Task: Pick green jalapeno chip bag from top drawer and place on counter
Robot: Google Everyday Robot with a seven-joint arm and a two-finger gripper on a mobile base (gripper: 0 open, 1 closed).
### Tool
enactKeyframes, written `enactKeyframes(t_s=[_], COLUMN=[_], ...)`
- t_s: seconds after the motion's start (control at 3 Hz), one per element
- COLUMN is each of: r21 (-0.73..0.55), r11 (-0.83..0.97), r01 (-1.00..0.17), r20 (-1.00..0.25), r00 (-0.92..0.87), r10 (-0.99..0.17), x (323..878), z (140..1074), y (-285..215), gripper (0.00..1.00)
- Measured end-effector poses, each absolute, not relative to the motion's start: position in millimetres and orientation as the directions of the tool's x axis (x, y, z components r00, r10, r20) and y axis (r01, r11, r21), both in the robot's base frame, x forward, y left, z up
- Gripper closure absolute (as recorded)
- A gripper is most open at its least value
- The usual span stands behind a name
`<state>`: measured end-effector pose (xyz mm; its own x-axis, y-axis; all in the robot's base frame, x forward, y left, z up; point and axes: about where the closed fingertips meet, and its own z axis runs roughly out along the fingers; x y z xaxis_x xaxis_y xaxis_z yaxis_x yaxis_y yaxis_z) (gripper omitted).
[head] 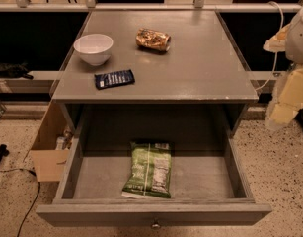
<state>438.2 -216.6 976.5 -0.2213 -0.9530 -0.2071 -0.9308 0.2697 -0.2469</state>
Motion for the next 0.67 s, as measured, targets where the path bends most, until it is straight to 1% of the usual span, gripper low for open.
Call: enactKeyframes(t_s=[0.33,0.67], r21=[-0.249,-0.263], r11=[0.271,0.337], r01=[-0.930,-0.904], r20=[-0.208,-0.226], r00=[-0.222,-0.282], r10=[-0.952,-0.933], x=[438.2,435.8], z=[977.1,964.0], y=[-216.5,-239.6], gripper=[0.00,0.00])
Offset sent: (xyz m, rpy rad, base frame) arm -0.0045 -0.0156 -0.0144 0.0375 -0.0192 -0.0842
